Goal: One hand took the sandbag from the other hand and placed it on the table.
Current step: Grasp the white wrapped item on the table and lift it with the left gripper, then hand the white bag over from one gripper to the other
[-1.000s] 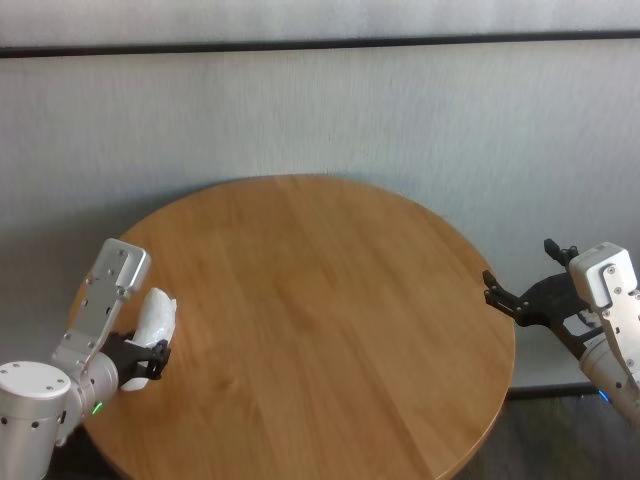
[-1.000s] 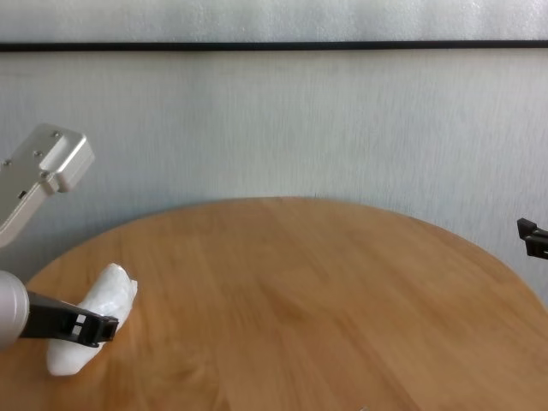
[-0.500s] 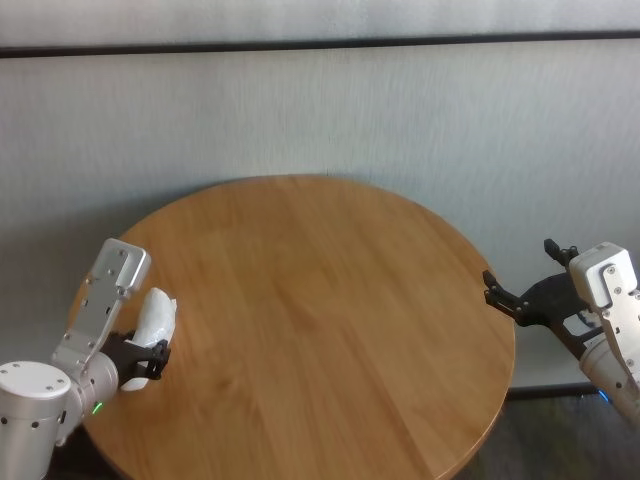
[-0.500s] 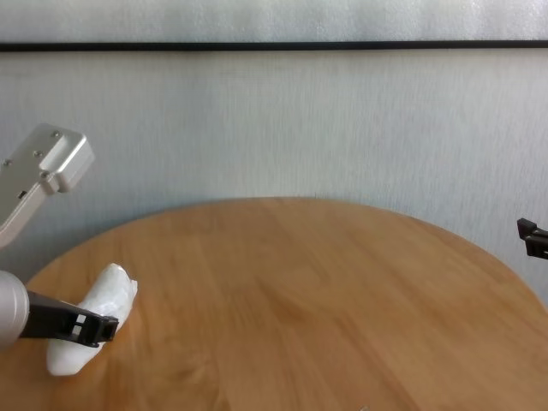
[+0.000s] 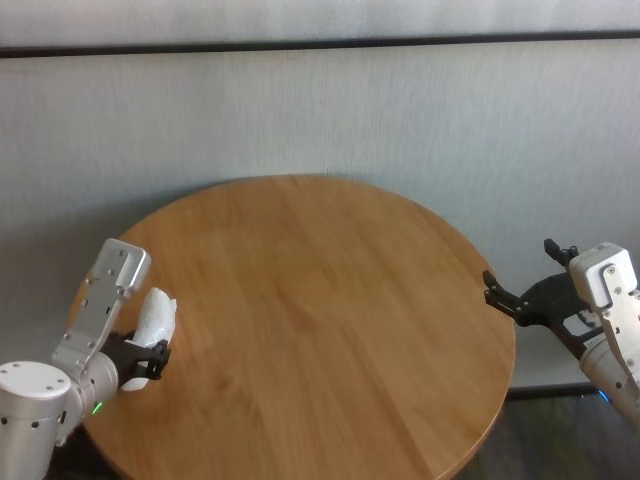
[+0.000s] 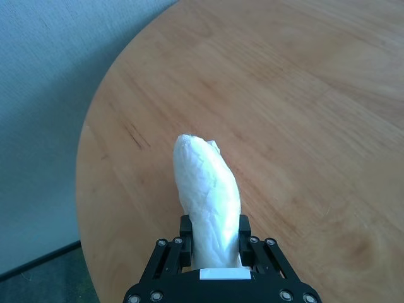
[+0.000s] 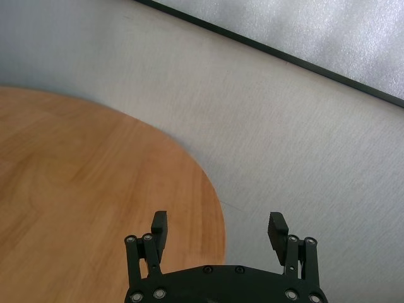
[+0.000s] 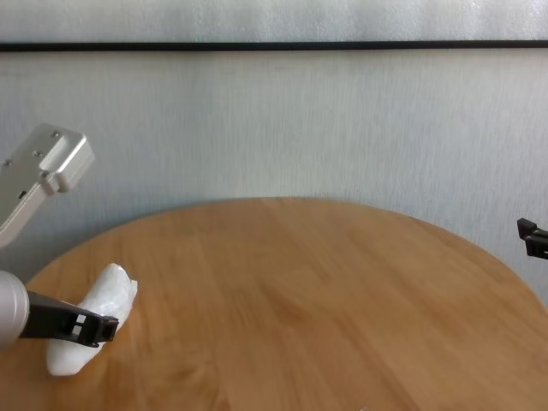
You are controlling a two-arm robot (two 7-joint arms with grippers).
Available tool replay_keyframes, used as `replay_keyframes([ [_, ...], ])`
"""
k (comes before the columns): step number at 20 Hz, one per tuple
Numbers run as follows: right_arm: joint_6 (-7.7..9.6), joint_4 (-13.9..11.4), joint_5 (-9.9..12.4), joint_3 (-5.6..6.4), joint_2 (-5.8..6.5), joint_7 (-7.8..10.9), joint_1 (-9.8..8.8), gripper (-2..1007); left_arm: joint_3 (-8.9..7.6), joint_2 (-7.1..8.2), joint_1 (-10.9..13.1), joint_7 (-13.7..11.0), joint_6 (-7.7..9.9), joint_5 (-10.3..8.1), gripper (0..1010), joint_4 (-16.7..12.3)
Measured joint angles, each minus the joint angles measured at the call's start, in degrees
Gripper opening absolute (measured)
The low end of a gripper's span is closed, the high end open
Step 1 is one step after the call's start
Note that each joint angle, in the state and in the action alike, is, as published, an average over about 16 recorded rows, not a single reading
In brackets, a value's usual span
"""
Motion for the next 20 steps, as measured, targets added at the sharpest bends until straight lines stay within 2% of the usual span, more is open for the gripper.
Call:
replay_keyframes([
  [11, 0.0, 0.0, 0.0, 0.0, 0.0, 0.0, 0.0, 1005, -0.16, 0.12, 0.3, -0.2, -0.54, 0.17, 427, -0.3],
  [20, 0.0, 0.0, 0.0, 0.0, 0.0, 0.0, 0.0, 1005, -1.09, 1.35, 1.7, -1.9, -3.62, 0.85, 427, -2.0],
])
